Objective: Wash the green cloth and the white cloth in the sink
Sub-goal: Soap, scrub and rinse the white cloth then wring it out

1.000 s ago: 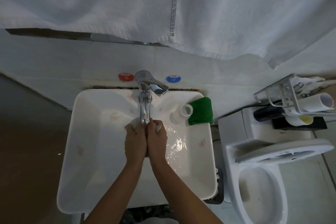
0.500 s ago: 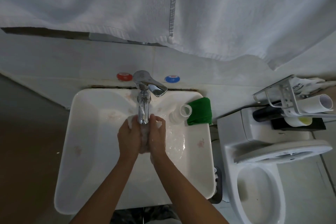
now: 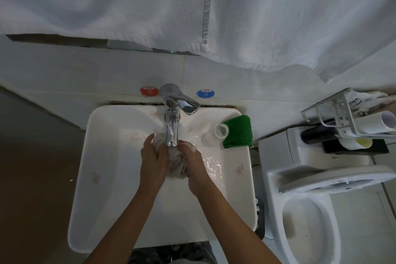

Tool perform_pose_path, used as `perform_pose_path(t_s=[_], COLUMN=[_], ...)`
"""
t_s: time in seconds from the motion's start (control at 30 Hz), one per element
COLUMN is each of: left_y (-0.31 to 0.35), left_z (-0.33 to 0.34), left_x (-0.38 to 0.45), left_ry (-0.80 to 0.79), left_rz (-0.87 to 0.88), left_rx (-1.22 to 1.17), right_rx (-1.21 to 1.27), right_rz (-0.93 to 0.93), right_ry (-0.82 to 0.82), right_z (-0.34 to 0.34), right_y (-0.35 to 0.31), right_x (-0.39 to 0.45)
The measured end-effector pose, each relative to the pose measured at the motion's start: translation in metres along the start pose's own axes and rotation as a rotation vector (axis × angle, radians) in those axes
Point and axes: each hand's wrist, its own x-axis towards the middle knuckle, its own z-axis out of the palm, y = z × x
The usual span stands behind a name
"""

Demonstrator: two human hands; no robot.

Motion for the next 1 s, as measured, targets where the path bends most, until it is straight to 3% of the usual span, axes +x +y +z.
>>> perform_pose_path(t_s=[0.13, 0.27, 0.6, 0.77, 1.0], left_y=[0.005, -0.002, 0.011, 0.01, 0.016], left_z=[0.01, 0.016, 0.018, 0.015, 0.01], left_x=[-0.008, -0.006, -0.017, -0.007, -0.01], left_ry=[0.054, 0.079, 0.082, 0.17, 0.115], left_rz=[0.042, -0.031, -0.104, 0.028, -0.029], left_rx=[-0.037, 0.031, 0.038, 0.207, -0.076], right_rx=[0.013, 0.044, -0.107, -0.119, -0.194], right_rz=[-0.128, -0.211, -0.279, -0.286, -0.328], right_ry=[0.014, 0.031, 0.248, 0.272, 0.303], right_z=[0.008, 0.017, 0.03, 0.03, 0.026], right_y=[0.001, 0.007, 0.019, 0.016, 0.022], right_x=[-0.005, -0.005, 0.0, 0.003, 0.007])
